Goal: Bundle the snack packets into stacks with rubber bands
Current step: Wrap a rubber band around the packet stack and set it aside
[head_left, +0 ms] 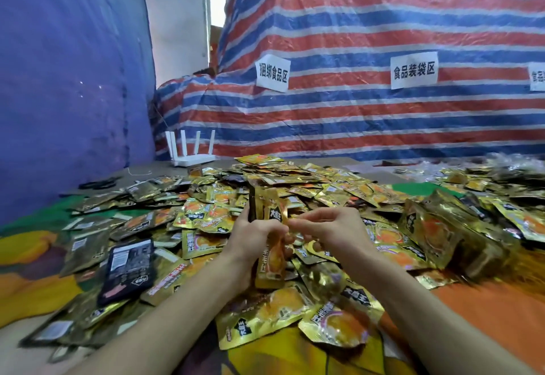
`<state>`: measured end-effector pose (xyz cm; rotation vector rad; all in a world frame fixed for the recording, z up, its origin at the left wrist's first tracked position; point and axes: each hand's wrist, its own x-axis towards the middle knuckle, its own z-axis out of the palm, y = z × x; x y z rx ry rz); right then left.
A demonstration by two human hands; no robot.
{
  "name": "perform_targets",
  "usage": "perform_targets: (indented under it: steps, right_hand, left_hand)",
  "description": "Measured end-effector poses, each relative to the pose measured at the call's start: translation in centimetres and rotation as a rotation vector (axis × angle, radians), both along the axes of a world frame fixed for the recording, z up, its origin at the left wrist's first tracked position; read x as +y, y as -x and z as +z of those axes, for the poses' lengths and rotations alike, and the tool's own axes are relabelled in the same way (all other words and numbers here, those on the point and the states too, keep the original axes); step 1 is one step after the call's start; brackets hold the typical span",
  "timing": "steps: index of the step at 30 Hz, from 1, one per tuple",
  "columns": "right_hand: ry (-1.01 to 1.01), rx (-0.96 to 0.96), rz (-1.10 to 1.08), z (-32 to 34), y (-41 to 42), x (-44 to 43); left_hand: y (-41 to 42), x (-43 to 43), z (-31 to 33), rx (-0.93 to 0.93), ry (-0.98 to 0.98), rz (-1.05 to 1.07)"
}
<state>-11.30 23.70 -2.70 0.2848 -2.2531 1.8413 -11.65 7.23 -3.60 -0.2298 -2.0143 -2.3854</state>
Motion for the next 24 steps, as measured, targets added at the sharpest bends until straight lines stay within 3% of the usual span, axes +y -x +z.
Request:
perform_targets:
  steps: [5, 10, 13, 21, 24]
  right_hand:
    - [0.063, -0.117, 0.128, -0.6, 0.3, 0.8]
    - [0.455, -0.239, 0.442, 0.1, 0.0, 1.0]
    - [0.586, -0.210, 0.489, 0.5, 0.0, 1.5]
    - [0.097, 0.045, 0.248, -1.0, -0.1, -0.5]
    - [0.069, 0.121, 0.187, -1.0, -0.1, -0.6]
  left_hand:
    - [0.2, 0.0, 0.4, -0.026, -0.023, 0.060]
    - [-0.2, -0.4, 0.9, -0.103, -0.087, -0.083]
    - [-0.1, -0.9, 1.1, -0.133, -0.150, -0.084]
    - [-0.5, -1.0, 0.8, -0.057, 0.015, -0.020]
    - [-0.2, -1.0, 0.4, -0.006, 0.045, 0.016]
